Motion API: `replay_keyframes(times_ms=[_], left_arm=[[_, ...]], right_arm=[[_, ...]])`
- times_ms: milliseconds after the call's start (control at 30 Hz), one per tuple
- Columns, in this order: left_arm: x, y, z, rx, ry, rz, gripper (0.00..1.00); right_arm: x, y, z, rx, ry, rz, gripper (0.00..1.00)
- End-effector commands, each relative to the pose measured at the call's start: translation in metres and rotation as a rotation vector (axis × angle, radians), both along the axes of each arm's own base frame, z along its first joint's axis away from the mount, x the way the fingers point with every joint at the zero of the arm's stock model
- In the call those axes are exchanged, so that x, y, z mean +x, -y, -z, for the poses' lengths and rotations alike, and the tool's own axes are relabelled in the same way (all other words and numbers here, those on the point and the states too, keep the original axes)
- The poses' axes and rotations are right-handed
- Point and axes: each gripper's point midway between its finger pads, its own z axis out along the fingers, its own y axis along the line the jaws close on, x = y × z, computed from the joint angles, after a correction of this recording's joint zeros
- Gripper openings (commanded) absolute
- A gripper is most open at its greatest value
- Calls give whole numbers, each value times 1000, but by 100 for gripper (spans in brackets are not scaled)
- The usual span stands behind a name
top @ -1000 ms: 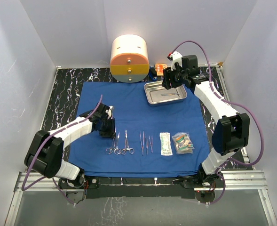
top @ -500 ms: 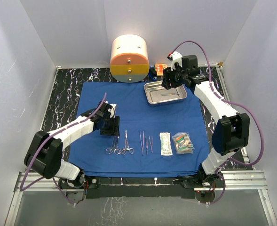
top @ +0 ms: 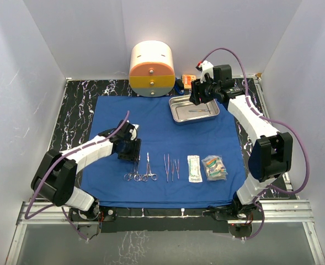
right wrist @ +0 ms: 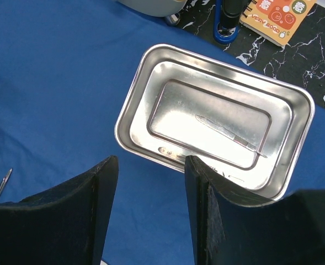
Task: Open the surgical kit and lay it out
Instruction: Adjust the medical item in the surgical kit.
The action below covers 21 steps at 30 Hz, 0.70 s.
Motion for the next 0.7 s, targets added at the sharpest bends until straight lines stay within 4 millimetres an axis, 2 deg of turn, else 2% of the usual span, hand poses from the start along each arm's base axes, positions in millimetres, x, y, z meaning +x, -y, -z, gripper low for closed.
replay_keyframes(times_ms=[0, 533, 667], left_arm=[[1, 3, -5, 17, 22, 30, 46], [-4, -2, 8, 73, 4, 52, 47], [-1, -1, 7, 79, 10, 52, 47]], right_arm=[[4, -3, -4, 14, 27, -14, 49], [1, -4, 0, 15, 15, -24, 49], [2, -3, 1, 13, 14, -25, 49]])
